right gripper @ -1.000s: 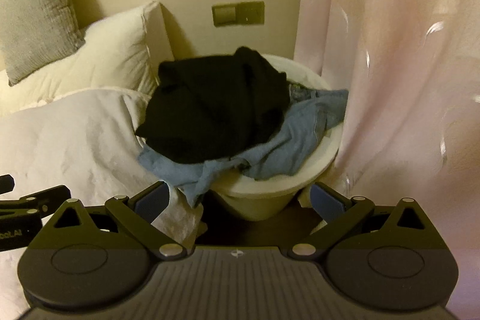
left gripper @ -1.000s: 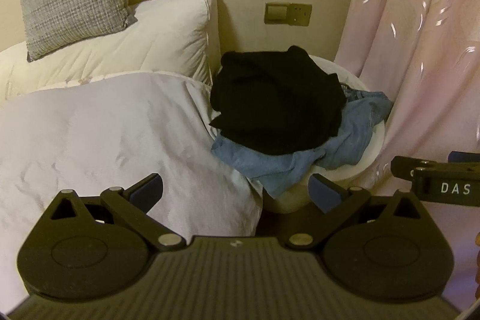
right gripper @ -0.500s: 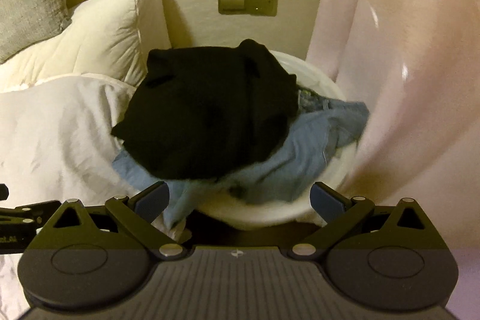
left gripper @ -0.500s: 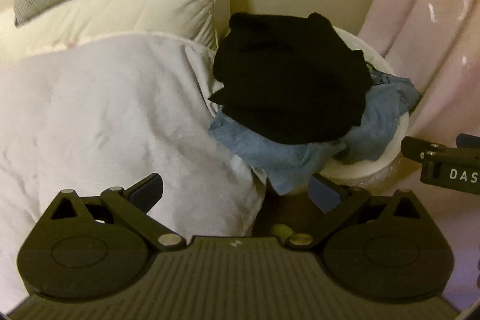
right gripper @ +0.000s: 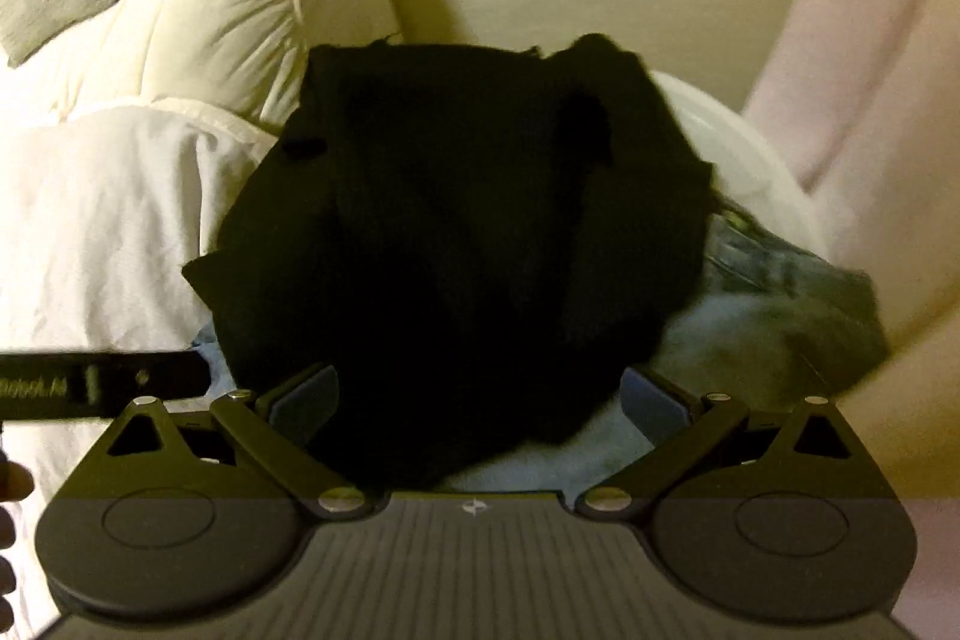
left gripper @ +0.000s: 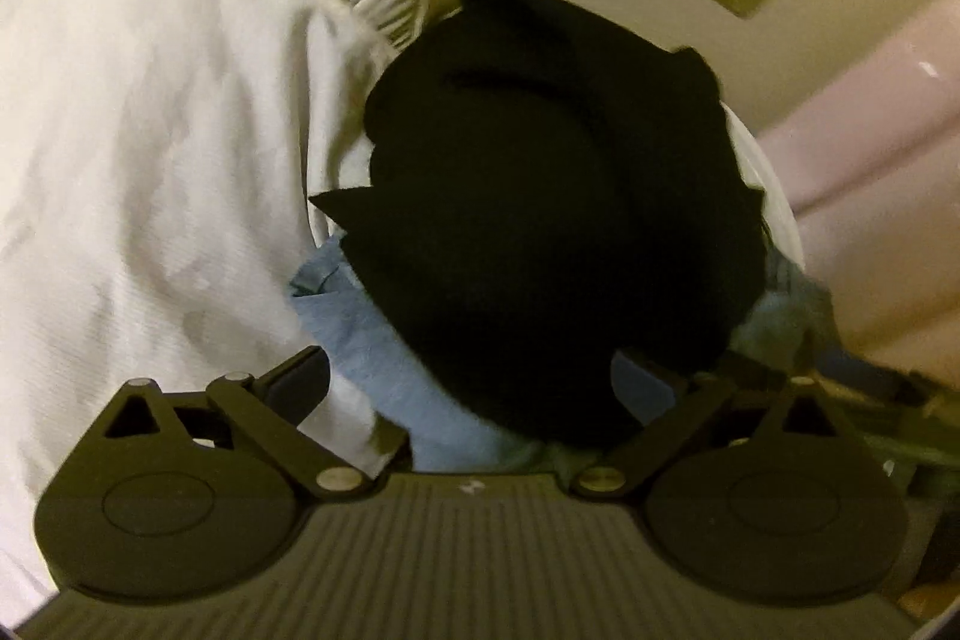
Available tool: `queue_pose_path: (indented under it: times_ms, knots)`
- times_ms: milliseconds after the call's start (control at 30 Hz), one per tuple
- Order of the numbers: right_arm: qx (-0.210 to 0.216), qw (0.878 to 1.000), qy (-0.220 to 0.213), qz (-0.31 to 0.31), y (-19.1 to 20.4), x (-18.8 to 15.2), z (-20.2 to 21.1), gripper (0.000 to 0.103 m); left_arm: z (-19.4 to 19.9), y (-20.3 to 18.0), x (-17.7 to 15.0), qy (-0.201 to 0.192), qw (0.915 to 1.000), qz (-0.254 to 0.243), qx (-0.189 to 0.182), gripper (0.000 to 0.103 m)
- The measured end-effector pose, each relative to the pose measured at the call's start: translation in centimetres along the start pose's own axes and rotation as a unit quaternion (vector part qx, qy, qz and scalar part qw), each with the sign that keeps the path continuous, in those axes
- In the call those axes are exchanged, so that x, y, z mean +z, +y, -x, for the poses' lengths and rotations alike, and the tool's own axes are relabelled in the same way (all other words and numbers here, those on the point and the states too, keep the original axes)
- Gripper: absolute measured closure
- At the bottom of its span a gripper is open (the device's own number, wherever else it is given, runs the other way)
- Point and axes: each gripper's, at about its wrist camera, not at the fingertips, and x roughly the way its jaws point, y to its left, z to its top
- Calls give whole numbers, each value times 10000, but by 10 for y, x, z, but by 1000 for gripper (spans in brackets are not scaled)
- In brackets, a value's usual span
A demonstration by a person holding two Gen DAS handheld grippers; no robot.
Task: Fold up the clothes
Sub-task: 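Reach both grippers into the basket toward the black garment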
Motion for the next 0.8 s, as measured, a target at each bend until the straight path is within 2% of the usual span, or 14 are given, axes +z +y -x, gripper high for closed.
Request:
queue_pose_path:
  times_ms: [267,333,367,400,433,467,533,567,633,667,700,733,767,800]
  knots:
    - [359,9979,190,496,-3,24,-54,4,-58,21,19,435,9894,1340,-361,2]
    - [447,9968,236,615,-4,30,-68,28,-71,23,21,516,9855,1553,-447,8]
    - [425,9976,231,497,-9,31,-67,33,-73,23,21,523,9834,1640,-576,22]
    - [403,9982,226,379,-14,33,-67,50,-74,21,23,501,9819,1684,-710,30]
    - [380,9987,221,261,-19,34,-66,69,-72,17,24,432,9825,1624,-807,50]
    - [358,9990,215,144,-24,35,-66,70,-70,12,26,355,9845,1499,-840,57]
    - [313,9993,205,-92,-34,38,-65,70,-68,4,28,273,9881,1294,-786,55]
    - [290,9992,199,-210,-39,40,-64,69,-69,4,28,270,9886,1294,-718,40]
    - [198,9992,166,-308,-42,40,-69,39,-75,7,26,299,9879,1418,-547,16]
    - [132,9994,138,-291,-40,40,-75,39,-78,10,25,300,9865,1504,-573,16]
    - [198,9994,103,-264,-38,40,-74,47,-81,12,25,304,9847,1578,-678,16]
    - [264,9993,67,-237,-36,41,-74,69,-83,14,25,307,9827,1651,-783,25]
    - [329,9992,31,-209,-34,42,-73,73,-85,15,26,305,9805,1704,-933,54]
    - [395,9991,-8,-181,-32,43,-72,78,-83,14,28,277,9779,1726,-1148,67]
